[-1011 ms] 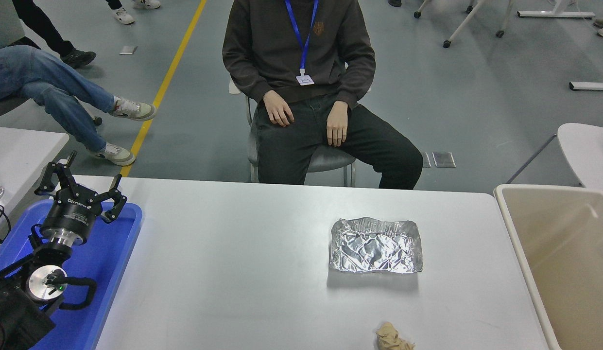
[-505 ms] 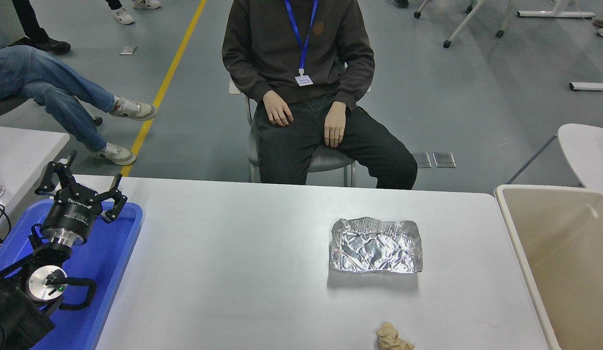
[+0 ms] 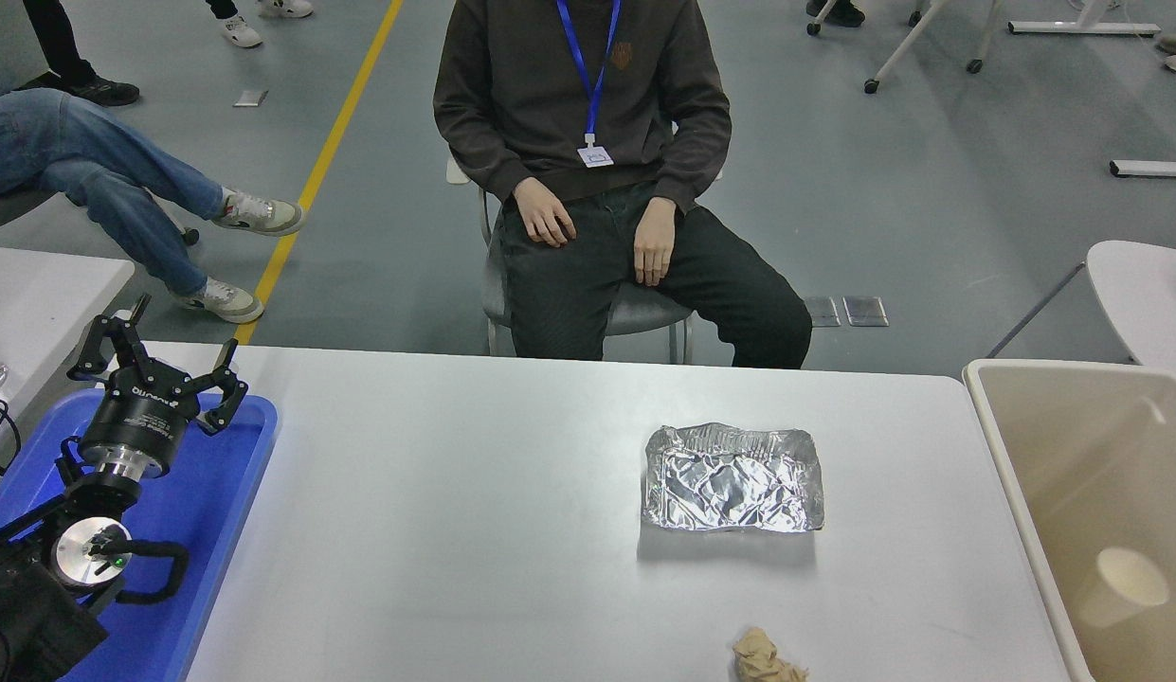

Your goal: Clean the table surface

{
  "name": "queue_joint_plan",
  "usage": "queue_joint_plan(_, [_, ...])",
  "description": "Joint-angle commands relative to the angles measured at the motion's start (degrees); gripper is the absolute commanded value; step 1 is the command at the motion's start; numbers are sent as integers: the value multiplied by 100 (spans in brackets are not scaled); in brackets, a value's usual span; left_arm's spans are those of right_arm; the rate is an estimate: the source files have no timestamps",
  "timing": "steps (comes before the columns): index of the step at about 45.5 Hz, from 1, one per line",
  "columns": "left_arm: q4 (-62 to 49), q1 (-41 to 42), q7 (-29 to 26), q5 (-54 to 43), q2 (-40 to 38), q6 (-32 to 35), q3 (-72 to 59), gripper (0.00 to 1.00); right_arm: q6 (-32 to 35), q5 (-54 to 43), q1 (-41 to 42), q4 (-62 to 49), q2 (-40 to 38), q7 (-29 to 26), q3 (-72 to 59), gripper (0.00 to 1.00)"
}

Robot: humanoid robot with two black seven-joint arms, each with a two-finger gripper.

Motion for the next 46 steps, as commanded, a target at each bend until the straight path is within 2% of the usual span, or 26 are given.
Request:
queue_joint_plan(1, [0, 0, 0, 9, 0, 0, -1, 100, -118, 30, 14, -160, 185, 1, 25, 98])
queue_joint_plan(18, [0, 0, 0, 0, 0, 0, 8, 100, -118, 847, 67, -397, -96, -8, 52, 98])
queue_joint_plan(31, [0, 0, 0, 0, 0, 0, 8, 100, -39, 2743, 708, -520, -254, -43, 78, 98])
queue_joint_plan(37, [0, 0, 0, 0, 0, 0, 8, 100, -47, 3229, 840, -511, -299, -43, 104, 98])
queue_joint_plan(46, [0, 0, -9, 0, 0, 9, 8, 100, -56, 3862, 832, -459, -290, 1, 1228, 99])
